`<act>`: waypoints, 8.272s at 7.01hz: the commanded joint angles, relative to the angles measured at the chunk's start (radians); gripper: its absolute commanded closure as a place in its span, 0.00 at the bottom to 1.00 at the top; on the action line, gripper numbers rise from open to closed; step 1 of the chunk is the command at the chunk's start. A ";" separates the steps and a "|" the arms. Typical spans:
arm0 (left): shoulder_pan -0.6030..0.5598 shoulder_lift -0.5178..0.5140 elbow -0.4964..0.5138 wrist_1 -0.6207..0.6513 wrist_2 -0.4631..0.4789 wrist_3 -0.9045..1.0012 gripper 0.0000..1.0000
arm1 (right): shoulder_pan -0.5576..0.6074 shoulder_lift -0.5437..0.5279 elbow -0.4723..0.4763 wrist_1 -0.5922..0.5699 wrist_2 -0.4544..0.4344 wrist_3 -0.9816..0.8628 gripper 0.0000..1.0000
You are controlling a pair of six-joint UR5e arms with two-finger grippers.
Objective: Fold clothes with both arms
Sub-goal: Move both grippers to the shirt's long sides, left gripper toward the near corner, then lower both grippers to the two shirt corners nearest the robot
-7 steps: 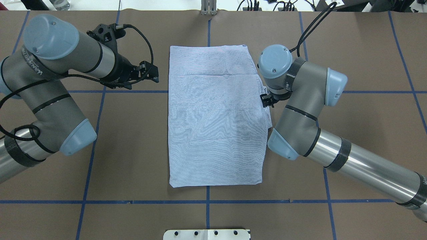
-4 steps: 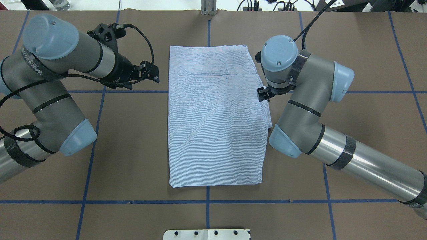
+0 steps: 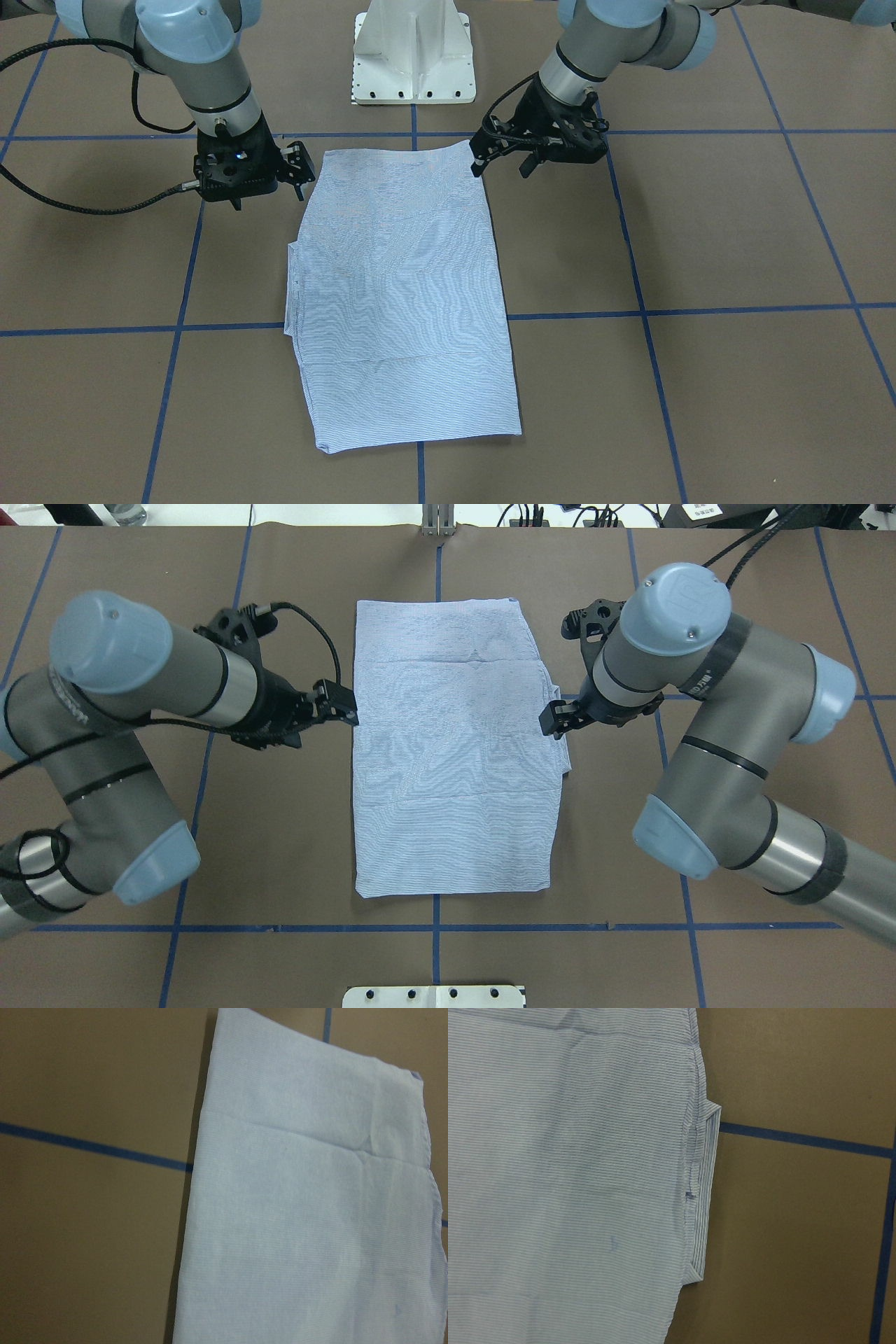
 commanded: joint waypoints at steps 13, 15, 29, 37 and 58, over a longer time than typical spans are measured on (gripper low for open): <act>0.300 0.020 0.103 0.009 0.220 -0.215 0.26 | -0.057 -0.039 0.093 0.005 0.025 0.116 0.00; 0.300 0.017 0.103 0.009 0.220 -0.215 0.46 | -0.057 -0.036 0.093 0.006 0.026 0.116 0.00; 0.289 0.008 0.051 0.035 0.211 -0.216 1.00 | -0.376 -0.047 -0.003 0.078 -0.212 0.872 0.00; 0.287 0.008 0.034 0.036 0.211 -0.216 1.00 | -0.411 -0.022 -0.116 0.136 -0.210 0.872 0.00; 0.275 0.018 -0.045 0.064 0.211 -0.216 1.00 | -0.370 -0.032 -0.033 0.158 -0.135 0.878 1.00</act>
